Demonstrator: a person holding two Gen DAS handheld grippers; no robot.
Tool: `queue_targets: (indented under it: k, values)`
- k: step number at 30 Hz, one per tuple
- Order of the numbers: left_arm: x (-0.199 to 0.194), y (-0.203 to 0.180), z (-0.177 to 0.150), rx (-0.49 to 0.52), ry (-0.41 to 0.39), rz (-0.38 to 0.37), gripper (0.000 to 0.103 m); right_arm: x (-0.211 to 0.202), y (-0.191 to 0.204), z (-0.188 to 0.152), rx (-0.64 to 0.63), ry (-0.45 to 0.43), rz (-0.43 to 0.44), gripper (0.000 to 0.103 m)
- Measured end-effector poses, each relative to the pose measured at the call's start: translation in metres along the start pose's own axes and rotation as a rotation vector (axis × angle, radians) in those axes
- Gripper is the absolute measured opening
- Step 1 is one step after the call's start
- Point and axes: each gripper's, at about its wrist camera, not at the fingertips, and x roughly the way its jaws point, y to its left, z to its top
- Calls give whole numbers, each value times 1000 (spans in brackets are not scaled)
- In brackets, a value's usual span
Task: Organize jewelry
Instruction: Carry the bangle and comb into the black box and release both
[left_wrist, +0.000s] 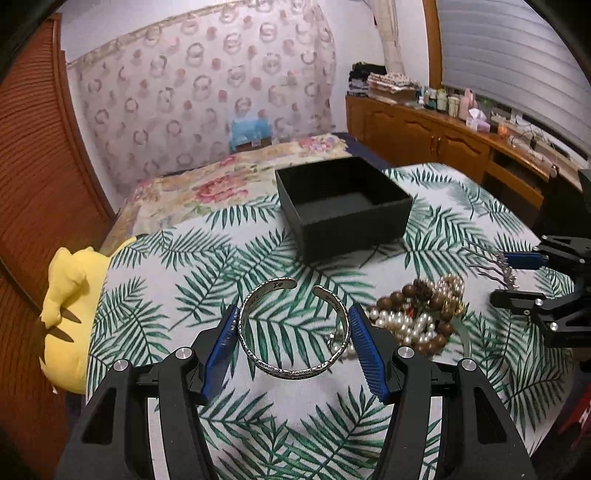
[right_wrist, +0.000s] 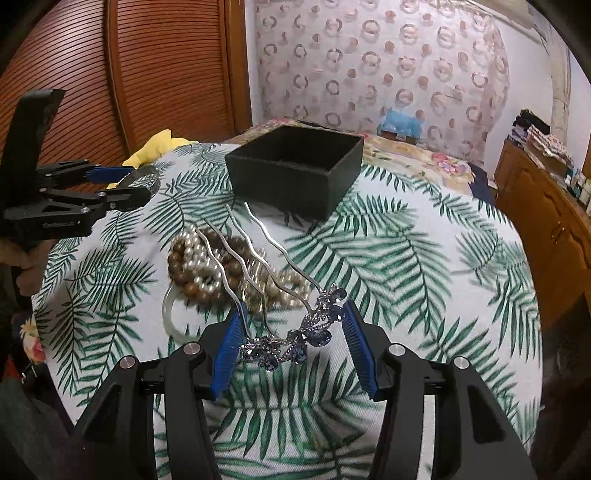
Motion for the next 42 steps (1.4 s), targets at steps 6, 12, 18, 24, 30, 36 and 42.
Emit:
queue_targets:
  k: [6,12,18,24,30,36,42]
  values:
    - [-5,6,12,-26,-52,-23,58,12,-1,38,-60,-9,-20,56]
    - [-2,12,30,-40,-86,-30,58,30,-9,80,-68,-17,-30,56]
    - [12,13,49,-45,-95,-63,58,38,-19,109,-72,-24,-68,56]
    - [41,0,74,-23,-90,-83,58,40,-37,121,-51,-21,-90,56]
    - [75,-8,94,-30,-63,-112,58,42,-48,122,-37,-19,-103,56]
    - [98,-14,104,-14,-51,-118,58,43,-56,120,-24,-23,-103,56]
    - [89,-2,104,-47,-82,-120,63,47,-52,125,-36,-24,-100,56]
